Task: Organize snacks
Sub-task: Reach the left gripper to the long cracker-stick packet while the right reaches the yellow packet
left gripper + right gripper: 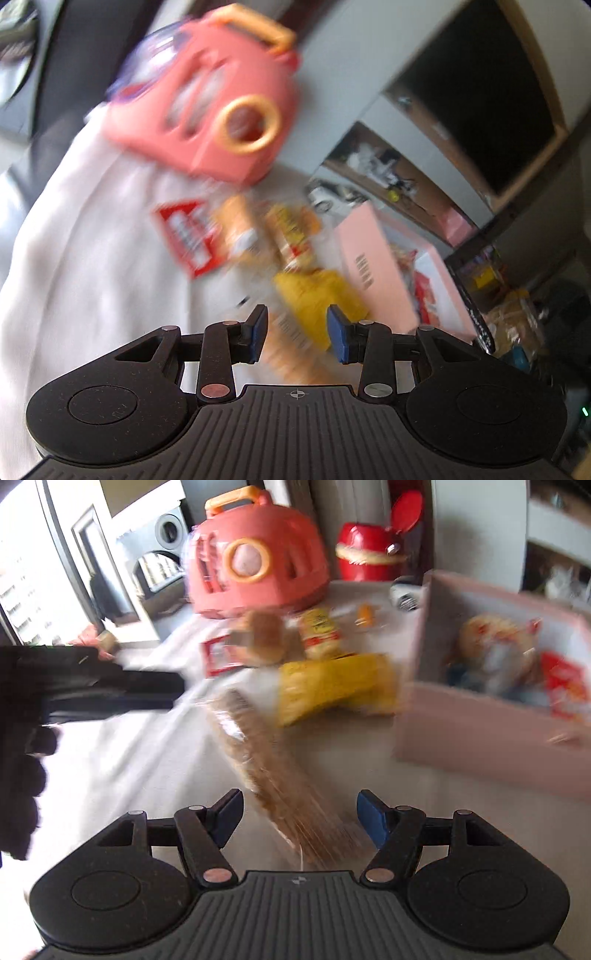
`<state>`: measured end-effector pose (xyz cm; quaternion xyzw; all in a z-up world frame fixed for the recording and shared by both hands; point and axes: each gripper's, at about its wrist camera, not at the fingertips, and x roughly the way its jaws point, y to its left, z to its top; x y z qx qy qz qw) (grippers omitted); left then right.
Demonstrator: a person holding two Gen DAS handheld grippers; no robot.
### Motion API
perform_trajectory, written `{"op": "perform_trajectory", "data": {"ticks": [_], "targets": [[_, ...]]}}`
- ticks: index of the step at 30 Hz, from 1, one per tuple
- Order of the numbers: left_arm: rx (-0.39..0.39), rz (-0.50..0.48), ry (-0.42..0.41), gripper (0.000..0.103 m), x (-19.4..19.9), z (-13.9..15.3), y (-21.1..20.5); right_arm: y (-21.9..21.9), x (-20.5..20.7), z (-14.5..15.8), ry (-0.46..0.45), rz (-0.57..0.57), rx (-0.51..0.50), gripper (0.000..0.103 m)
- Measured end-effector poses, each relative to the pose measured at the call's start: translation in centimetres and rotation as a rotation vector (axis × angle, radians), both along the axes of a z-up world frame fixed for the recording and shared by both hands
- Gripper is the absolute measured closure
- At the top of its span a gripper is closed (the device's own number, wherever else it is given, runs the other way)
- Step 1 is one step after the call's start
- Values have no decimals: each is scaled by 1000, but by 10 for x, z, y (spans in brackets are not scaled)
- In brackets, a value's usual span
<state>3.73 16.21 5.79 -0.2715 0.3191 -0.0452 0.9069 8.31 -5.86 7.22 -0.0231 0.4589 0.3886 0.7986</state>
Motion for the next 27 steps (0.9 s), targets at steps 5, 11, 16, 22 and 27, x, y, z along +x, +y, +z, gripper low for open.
{"op": "perform_trajectory", "data": {"ticks": [5, 11, 16, 22, 27], "targets": [[89, -108, 12, 63, 70, 6, -24, 27, -22, 2, 24, 100, 63, 34], [261, -237, 51, 64, 129, -13, -61, 2, -46, 14, -163, 62, -5, 34], [217, -268, 96, 73, 119, -28, -61, -33, -38, 19, -208, -47, -20, 34], [137, -319, 118, 73, 71, -30, -62, -48, -12, 8, -133, -175, 33, 34], [-18, -316, 148, 74, 39, -35, -55, -46, -11, 1, -101, -195, 47, 34]]}}
